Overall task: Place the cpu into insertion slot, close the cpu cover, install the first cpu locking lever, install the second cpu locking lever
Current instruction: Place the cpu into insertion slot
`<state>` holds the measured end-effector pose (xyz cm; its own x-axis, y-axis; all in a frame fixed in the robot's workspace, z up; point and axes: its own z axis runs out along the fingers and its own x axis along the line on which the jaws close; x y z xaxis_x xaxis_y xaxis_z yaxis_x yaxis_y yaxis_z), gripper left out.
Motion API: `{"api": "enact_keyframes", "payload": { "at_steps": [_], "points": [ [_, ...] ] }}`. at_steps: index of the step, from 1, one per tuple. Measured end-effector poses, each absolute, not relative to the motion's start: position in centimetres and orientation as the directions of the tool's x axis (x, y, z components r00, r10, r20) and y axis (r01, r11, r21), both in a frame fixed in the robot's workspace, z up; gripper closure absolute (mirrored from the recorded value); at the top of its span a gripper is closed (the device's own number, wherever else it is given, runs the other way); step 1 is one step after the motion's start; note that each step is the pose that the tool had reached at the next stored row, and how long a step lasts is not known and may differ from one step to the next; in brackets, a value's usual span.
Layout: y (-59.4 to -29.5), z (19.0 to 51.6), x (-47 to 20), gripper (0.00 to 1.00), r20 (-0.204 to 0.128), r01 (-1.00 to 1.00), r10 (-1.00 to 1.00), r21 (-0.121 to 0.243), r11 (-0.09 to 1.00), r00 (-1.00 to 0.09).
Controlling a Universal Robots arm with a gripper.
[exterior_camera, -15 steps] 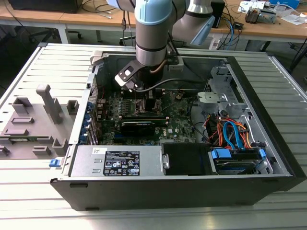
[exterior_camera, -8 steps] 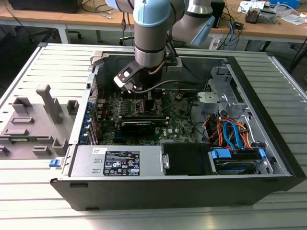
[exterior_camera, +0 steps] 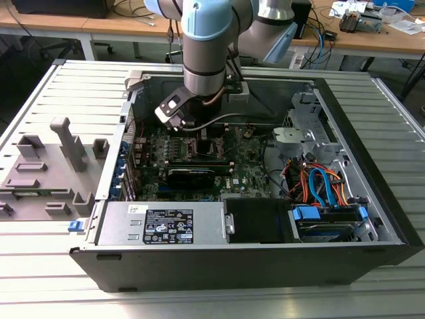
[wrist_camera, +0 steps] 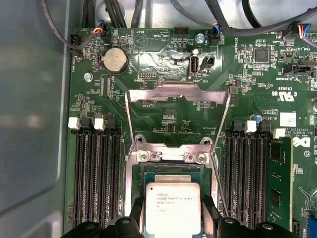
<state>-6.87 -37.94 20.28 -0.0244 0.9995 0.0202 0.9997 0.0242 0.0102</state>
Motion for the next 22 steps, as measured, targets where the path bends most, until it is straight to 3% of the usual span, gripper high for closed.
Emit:
{"api": "enact_keyframes", "payload": {
  "at_steps": [22],
  "points": [
    [-37.77,19.86,-6.66,0.45,0.020,1.000,1.000,0.010,0.006,-0.006]
  ]
}}
